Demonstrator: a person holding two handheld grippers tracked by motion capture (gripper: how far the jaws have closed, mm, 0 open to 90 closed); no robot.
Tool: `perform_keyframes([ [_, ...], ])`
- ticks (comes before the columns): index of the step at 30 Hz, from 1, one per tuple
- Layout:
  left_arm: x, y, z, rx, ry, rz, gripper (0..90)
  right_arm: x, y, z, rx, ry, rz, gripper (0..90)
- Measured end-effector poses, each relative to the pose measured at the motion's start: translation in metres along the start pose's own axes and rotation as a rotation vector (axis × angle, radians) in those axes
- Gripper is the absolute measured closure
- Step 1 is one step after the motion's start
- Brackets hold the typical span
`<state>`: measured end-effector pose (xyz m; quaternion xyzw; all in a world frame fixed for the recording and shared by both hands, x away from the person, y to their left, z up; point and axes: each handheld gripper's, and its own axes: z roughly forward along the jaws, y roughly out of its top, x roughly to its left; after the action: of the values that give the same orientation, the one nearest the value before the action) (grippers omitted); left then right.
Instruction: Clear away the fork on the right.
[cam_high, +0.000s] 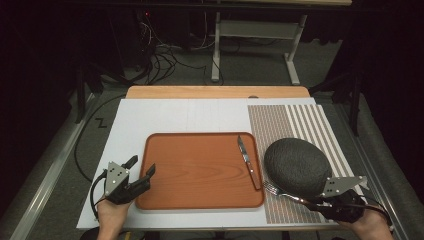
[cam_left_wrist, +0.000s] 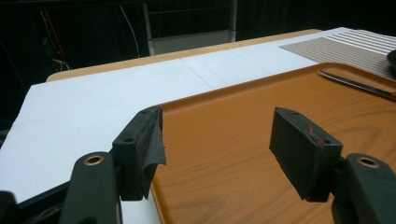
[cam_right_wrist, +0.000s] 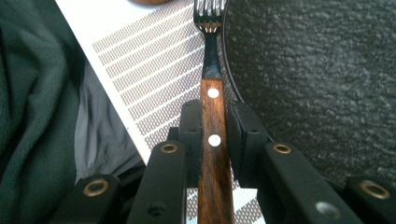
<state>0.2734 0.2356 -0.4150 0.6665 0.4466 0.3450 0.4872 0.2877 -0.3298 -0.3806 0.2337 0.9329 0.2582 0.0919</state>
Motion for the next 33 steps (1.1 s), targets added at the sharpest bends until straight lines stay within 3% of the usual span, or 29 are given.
perform_keyframes([
  [10, 0.0, 0.0, 0.0, 0.001, 0.0, 0.002, 34.9, 0.0, 0.009, -0.001, -0.019, 0.008, -0.005, 78.7],
  [17, 0.0, 0.0, 0.0, 0.0, -0.001, 0.001, 34.9, -0.002, 0.015, -0.009, -0.052, -0.014, 0.009, 78.7],
  [26, 0.0, 0.0, 0.0, -0.001, -0.001, 0.001, 34.9, -0.002, 0.035, 0.001, -0.058, -0.02, 0.011, 78.6],
  [33, 0.0, 0.0, 0.0, 0.0, 0.0, 0.001, 34.8, -0.002, 0.052, 0.008, -0.068, -0.027, 0.046, 78.6],
])
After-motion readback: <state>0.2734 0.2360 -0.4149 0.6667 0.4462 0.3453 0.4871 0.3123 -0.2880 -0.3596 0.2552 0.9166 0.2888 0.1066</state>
